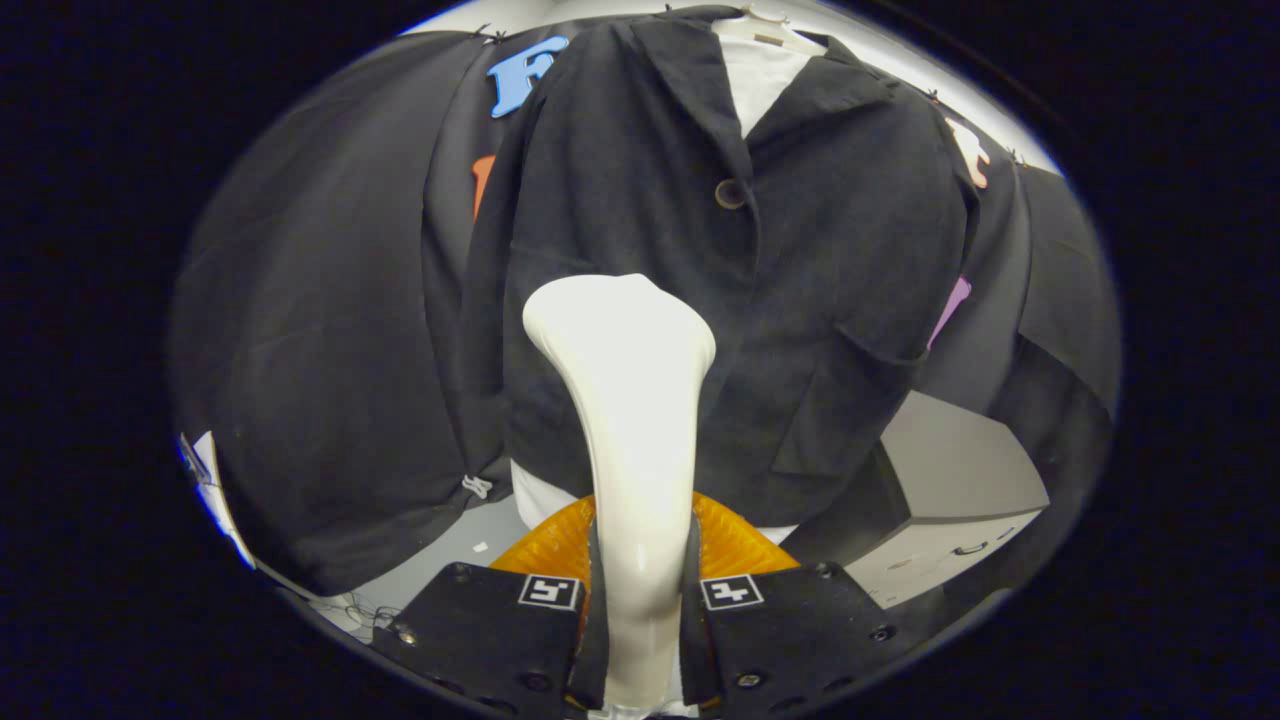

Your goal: Iron the clothes twice with a garment steamer, once on the left side and once on the right side.

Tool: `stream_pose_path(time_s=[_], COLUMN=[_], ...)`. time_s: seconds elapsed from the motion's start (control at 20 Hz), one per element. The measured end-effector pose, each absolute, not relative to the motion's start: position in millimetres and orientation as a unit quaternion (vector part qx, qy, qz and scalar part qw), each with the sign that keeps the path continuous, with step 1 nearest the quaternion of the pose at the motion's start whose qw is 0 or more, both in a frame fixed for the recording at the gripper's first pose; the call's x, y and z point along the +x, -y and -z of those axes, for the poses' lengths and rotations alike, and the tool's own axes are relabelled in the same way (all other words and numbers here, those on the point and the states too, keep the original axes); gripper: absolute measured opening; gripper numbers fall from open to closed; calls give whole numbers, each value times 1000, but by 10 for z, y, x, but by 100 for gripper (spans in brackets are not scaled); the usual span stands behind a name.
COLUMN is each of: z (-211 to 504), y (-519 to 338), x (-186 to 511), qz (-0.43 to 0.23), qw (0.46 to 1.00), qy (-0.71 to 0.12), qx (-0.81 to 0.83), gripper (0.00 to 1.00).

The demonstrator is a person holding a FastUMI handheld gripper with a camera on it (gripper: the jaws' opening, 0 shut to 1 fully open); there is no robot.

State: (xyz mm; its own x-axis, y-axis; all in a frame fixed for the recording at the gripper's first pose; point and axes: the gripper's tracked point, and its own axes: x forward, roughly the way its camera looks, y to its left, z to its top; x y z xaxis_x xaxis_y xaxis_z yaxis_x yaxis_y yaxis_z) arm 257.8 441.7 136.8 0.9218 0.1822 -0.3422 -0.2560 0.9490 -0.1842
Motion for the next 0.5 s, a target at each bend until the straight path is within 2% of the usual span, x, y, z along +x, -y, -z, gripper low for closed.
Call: stream_pose_path(time_s=[0.5], z=[-637], y=[-4561], x=[2671], qz=[-123], qw=[960], qy=[-210], qx=[-136], gripper=[31])
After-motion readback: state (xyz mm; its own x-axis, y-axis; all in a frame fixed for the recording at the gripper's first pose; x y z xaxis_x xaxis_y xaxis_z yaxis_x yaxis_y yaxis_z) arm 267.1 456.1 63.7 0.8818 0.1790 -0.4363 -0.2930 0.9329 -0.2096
